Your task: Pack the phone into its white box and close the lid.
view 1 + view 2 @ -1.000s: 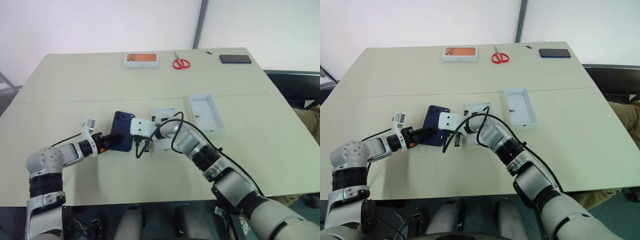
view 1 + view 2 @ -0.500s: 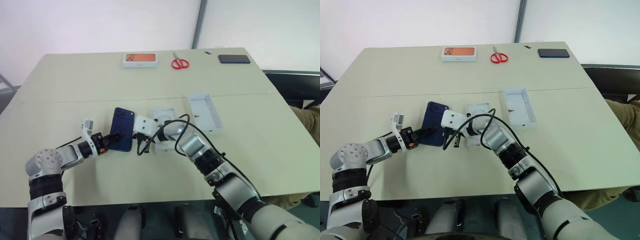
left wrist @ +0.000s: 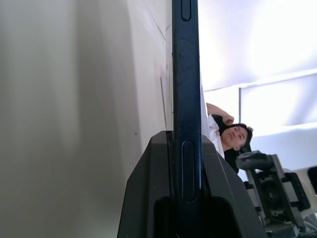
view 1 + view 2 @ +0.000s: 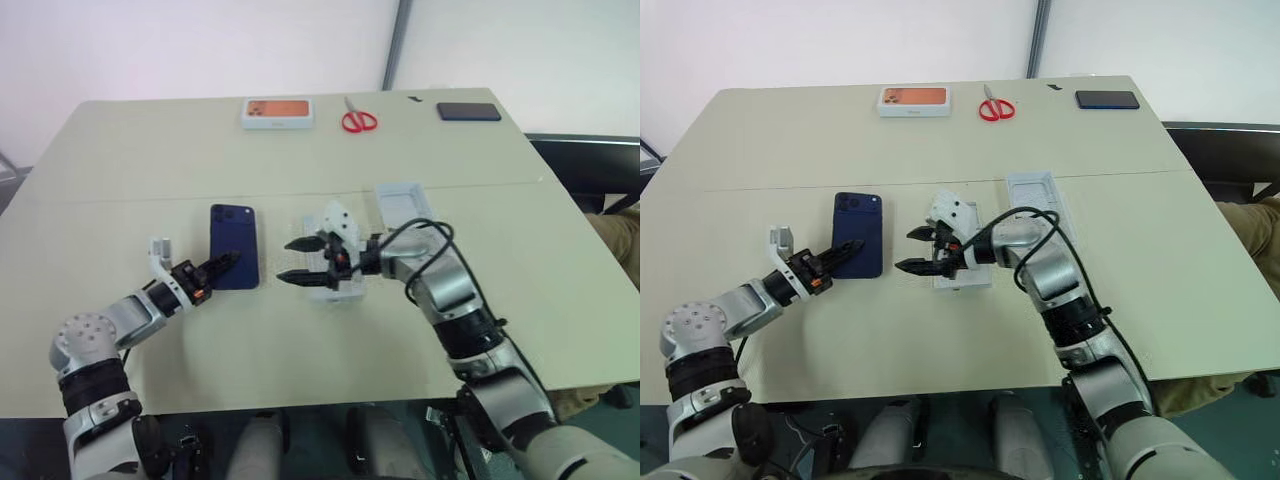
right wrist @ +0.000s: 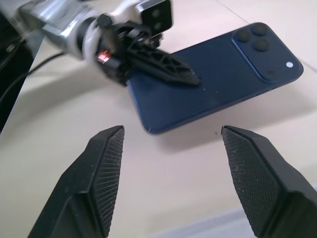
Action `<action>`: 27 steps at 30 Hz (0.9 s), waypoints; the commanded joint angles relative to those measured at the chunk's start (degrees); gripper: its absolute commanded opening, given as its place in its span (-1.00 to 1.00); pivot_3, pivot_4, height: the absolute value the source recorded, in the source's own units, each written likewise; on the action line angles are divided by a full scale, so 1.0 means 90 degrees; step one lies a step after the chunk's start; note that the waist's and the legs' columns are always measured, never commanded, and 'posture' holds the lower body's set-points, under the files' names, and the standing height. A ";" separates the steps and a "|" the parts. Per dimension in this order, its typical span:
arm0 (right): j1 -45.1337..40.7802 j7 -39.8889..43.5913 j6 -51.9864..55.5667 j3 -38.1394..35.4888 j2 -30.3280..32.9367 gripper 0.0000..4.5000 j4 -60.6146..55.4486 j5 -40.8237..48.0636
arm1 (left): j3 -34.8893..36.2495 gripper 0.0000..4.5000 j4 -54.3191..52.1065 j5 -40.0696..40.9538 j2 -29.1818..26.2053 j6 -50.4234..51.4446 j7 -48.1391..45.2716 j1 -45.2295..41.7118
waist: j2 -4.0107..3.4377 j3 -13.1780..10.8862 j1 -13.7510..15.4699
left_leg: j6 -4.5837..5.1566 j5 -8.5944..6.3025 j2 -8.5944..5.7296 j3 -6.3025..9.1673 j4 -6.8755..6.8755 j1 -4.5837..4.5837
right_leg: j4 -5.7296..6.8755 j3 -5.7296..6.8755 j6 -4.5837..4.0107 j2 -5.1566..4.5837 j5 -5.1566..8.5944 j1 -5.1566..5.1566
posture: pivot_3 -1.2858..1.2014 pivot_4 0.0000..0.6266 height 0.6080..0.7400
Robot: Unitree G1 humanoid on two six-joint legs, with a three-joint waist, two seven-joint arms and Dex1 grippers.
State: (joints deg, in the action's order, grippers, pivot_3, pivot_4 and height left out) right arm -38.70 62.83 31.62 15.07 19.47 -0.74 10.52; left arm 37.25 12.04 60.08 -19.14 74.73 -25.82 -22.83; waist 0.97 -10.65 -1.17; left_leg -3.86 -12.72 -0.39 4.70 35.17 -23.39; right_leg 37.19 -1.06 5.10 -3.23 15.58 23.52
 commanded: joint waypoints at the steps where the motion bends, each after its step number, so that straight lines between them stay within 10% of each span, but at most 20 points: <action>1: 0.0276 0.0500 -0.0395 0.0149 0.0744 0.51 -0.0622 -0.0028 | 0.0373 -1.00 -0.0443 0.0581 0.0162 -0.0060 0.0336 0.0050 | 0.0005 -0.0003 0.0006 | 0.0000 0.0000 -0.0001 -0.0003 0.0001 0.0000 | -0.0001 0.0002 0.0000 0.0001 0.0000 -0.0002 | 0.03 -0.52 1.00; 7: 0.0884 0.0684 -0.1095 0.0567 0.1608 0.51 -0.0814 -0.0478 | 0.0399 -1.00 -0.0768 0.0973 0.0408 -0.0314 0.0778 0.0131 | 0.0027 -0.0017 0.0003 | 0.0000 0.0000 -0.0001 -0.0013 0.0003 0.0001 | -0.0005 0.0007 0.0000 0.0004 0.0001 -0.0008 | 0.03 -0.52 1.00; 25: 0.0685 0.0182 -0.1615 0.0917 0.1389 0.51 0.0197 -0.1165 | -0.0386 -1.00 -0.1069 0.0960 0.0373 -0.0809 0.0842 0.0230 | 0.0033 -0.0021 0.0033 | -0.0018 0.0013 0.0003 -0.0009 0.0013 0.0003 | -0.0003 0.0006 -0.0005 0.0015 -0.0002 -0.0014 | 0.03 -0.52 1.00; 27: 0.0666 0.0165 -0.1584 0.0898 0.1335 0.28 0.0224 -0.1147 | -0.0415 -1.00 -0.1079 0.0961 0.0366 -0.0855 0.0863 0.0251 | 0.0033 -0.0021 0.0030 | -0.0019 0.0013 0.0004 -0.0008 0.0015 0.0004 | -0.0003 0.0005 -0.0005 0.0017 -0.0002 -0.0016 | 0.03 -0.52 1.00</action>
State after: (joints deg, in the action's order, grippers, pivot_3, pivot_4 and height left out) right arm -32.13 64.27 17.58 22.88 32.13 0.91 0.23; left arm 33.65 5.34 66.77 -15.35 68.13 -17.75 -20.30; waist 1.27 -10.83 -0.90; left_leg -4.04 -12.60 -0.35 4.63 35.31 -23.35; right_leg 37.16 -1.02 5.05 -3.07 15.57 23.37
